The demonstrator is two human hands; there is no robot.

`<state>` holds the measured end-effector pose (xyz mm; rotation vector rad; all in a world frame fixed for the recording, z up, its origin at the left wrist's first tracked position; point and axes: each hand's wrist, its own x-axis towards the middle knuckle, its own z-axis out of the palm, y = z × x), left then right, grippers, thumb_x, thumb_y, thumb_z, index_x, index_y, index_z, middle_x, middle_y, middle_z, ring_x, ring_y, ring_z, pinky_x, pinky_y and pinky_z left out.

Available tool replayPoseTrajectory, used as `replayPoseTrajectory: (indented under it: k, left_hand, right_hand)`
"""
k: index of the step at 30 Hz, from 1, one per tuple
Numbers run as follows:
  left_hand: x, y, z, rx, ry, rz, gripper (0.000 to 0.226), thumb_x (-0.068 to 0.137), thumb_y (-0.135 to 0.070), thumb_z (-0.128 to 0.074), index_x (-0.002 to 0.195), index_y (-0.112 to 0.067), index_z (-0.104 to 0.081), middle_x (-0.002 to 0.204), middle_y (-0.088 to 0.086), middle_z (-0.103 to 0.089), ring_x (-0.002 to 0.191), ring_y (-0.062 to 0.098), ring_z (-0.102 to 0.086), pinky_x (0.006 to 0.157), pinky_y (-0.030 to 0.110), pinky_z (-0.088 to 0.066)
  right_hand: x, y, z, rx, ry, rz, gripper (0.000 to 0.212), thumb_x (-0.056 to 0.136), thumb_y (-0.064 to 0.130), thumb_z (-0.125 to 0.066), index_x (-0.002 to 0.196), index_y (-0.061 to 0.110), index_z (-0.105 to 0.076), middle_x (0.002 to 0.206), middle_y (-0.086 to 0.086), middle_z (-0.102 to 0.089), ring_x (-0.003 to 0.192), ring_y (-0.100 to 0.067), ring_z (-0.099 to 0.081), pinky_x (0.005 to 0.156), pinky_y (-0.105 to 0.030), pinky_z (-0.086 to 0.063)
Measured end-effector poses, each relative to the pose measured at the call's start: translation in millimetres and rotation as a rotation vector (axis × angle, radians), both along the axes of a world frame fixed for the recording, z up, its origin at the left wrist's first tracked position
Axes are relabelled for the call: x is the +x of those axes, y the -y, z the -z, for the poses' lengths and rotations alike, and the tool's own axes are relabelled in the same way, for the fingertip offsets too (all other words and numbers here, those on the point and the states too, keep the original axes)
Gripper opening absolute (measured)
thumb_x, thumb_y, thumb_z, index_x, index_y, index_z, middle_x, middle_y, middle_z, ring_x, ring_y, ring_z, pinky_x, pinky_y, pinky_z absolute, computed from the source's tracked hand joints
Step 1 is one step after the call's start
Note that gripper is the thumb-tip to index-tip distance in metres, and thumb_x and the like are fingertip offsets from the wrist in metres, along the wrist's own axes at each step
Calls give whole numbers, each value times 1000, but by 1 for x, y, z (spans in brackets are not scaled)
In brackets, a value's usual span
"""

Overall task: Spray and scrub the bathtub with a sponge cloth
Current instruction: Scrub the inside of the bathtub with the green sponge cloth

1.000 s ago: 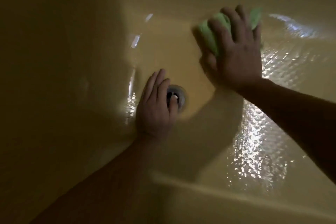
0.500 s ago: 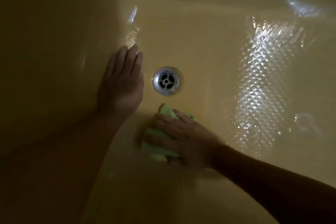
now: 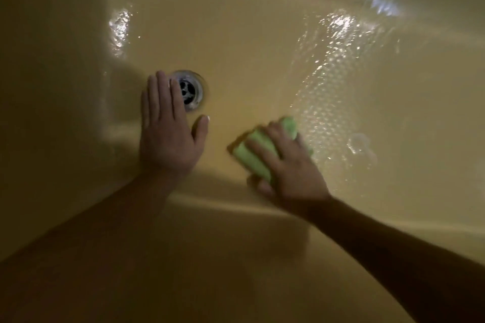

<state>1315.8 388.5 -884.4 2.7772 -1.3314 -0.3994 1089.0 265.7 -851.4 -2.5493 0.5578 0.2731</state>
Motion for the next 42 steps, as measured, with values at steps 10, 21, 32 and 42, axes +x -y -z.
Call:
replayPoseTrajectory:
  k: [10,21,32,42]
  left_hand:
    - [-128,9,-67,468,-382,413,78,108,-58,-17,160,-16,24,169,11,31,158,28,25,129,53,4]
    - [-289,105,-240,244,-784,634,63,104,-61,-42,160,-30,-37,156,-6,-51,141,19,-49,111,31,-41]
    - [-536,151,-380,139,-942,872,48,105,-43,-52,145,-18,-54,144,5,-60,132,28,-54,107,39,-44]
    - [-611,132,-391,-28,-244,898,55,104,-44,-31,140,-16,-62,119,-4,-72,92,18,-71,64,32,-57]
  right_hand:
    - [-128,0,-140,674,-581,347,63,81,62,-55,142,48,-50,140,13,-60,119,-8,-62,98,-22,-47]
    - [-293,67,-332,232,-908,612,51,93,61,-58,140,39,-56,129,-1,-68,114,-23,-65,95,-33,-52]
    - [-475,49,-403,-231,-247,1192,67,80,47,-49,144,28,-53,140,-4,-57,120,-31,-58,99,-41,-46]
    - [-611,109,-379,-374,-56,1476,66,96,67,-33,145,26,-50,142,-14,-53,135,-34,-47,110,-57,-39]
